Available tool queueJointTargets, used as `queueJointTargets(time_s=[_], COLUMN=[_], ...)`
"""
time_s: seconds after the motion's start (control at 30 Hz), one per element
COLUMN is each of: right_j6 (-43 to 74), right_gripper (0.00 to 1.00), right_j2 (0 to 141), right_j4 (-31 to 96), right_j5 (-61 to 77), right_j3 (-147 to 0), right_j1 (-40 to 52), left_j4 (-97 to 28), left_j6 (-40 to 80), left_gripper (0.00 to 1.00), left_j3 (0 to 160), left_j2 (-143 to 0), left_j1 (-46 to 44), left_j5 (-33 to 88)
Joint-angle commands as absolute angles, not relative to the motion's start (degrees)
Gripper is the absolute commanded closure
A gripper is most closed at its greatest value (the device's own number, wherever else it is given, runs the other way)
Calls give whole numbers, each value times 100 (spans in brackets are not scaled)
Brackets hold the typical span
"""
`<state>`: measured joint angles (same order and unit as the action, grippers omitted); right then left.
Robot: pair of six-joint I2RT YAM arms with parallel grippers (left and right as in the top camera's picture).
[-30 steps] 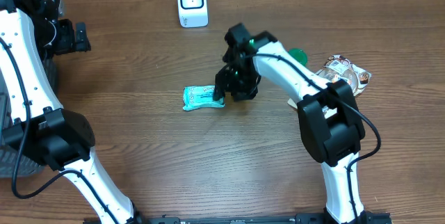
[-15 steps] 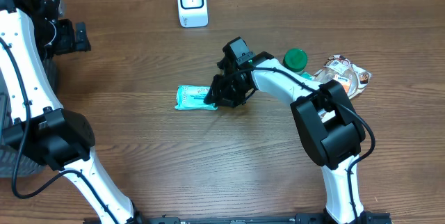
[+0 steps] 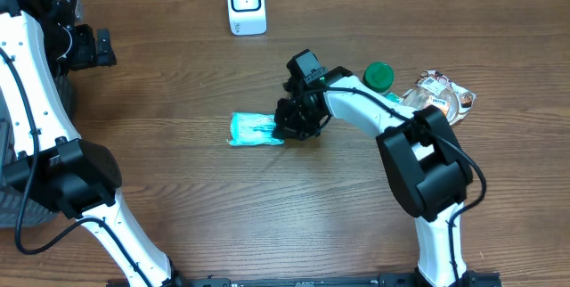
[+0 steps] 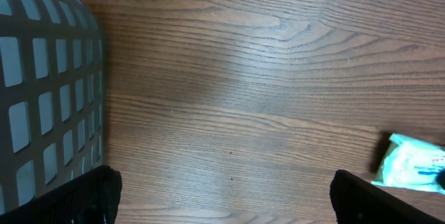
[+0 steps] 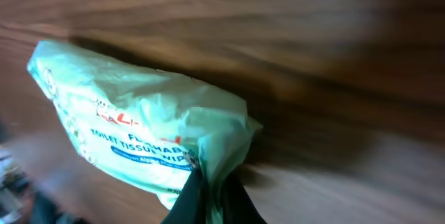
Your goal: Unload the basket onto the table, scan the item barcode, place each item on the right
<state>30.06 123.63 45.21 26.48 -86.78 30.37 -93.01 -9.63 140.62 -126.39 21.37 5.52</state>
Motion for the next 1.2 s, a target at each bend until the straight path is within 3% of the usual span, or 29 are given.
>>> queueJointTargets(time_s=[0.0,0.17,0.3,0.4,0.57,0.77,0.8,1.0,1.17], right_j6=[2624,2495,2545,2545,2858,3433,3433,3354,2451], right_gripper=[96,96,96,96,92,57,55,51,48], right_j2=[11649,10862,10890,11356,12079,12143,12143,12143,12145], right_j4=[4827,5673,6466,6716,6506,6372,6372,6484,6278], right_j5=[1448,-655,-2912,-3684,-3632,-3470,-3371,-2838,-2816], right_j3=[-9032,-9513,-9701,-9699,-9699,-9717,-9717,-9717,-9714], right_j1=[2993,3369,4300,5052,5625,5502,5430,4762,4202], left_j4=[-9290,-9292,-9290,-9290,-9290,-9290,-9292,-9290,-9292], left_j6=[-1009,-1009,-1009,-1009,-1009,-1009,-1011,-1009,-1009], left_gripper=[1,1,0,0,1,0,0,0,1], left_j3=[14169,14169,14169,14169,14169,14169,14169,14169,14169], left_j2=[-12545,-12545,-12545,-12545,-12545,-12545,-12545,-12545,-12545], left_j1=[2097,2097,2097,2097,2097,2097,2097,2097,2095], left_j5=[578,578,578,576,576,576,576,576,578])
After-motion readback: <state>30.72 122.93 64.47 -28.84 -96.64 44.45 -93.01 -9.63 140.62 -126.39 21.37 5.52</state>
